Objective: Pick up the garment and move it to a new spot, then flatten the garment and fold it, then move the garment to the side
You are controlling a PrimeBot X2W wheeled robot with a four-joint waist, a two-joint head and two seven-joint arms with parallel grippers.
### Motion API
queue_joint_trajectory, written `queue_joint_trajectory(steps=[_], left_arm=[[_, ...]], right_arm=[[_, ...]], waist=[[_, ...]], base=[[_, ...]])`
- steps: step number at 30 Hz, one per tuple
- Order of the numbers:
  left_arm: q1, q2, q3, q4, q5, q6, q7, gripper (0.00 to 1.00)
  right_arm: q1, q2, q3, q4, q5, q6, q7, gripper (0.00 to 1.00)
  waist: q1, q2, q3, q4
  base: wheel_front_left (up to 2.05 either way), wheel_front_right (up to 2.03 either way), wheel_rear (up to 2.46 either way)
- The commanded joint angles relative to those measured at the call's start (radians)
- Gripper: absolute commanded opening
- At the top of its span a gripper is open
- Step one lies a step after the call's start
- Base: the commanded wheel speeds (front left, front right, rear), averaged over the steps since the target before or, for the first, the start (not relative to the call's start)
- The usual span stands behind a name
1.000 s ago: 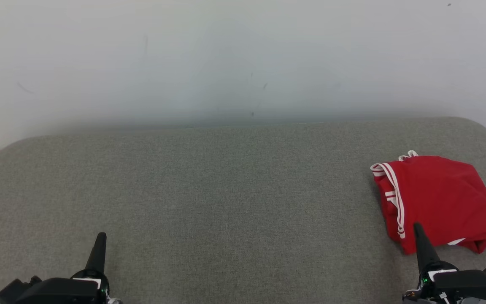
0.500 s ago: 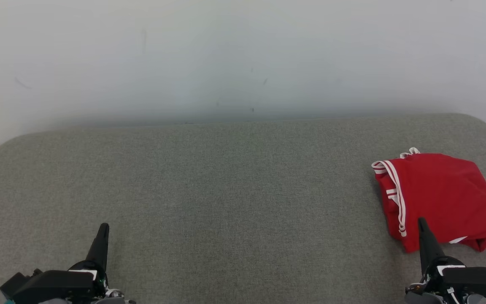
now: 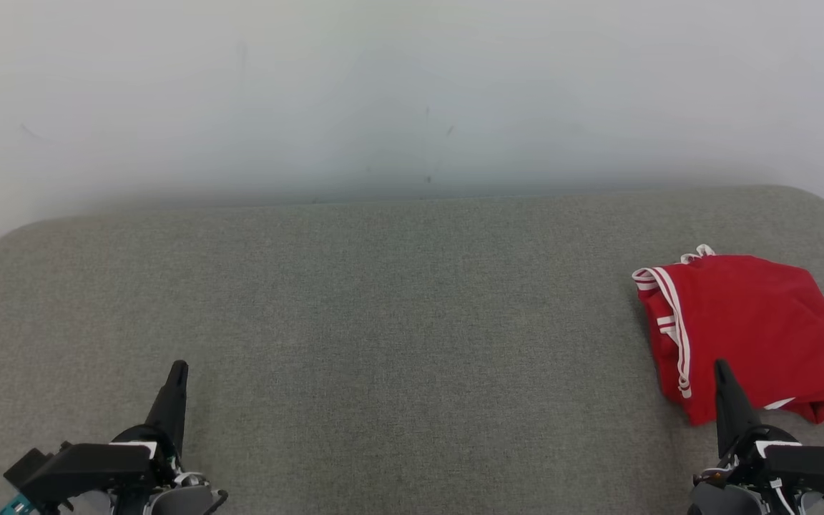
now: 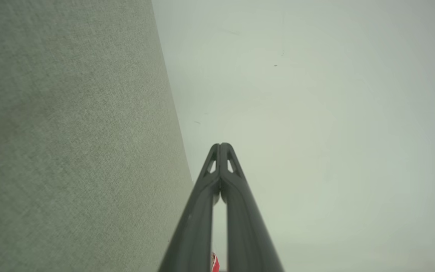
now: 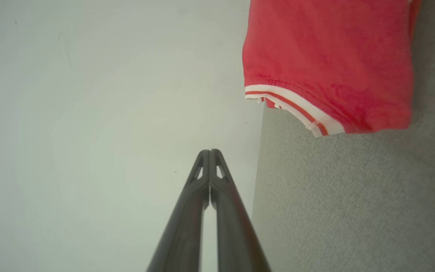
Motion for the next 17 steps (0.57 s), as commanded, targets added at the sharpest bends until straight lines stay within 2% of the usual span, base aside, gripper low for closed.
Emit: queue_joint_trajectory(steps=[1,17], left_arm=[[-0.014,-0.002,0.003,0.003,-0.021,-0.001,0.008,0.00],[-0.012,-0.002,0.003,0.002,-0.017,-0.001,0.006,0.00]], right_arm=[[-0.005,-0.007,-0.003,-0.003,0.020,-0.002,0.002,0.00],[-0.004,-0.009,0.003,-0.003,0.020,-0.002,-0.002,0.00]], waist=[[-0.0001,-0.0001,0.002,0.000],[-0.0001,-0.0001,0.002,0.000]], base=[[0.00,0.00,0.00],[0.00,0.00,0.00]])
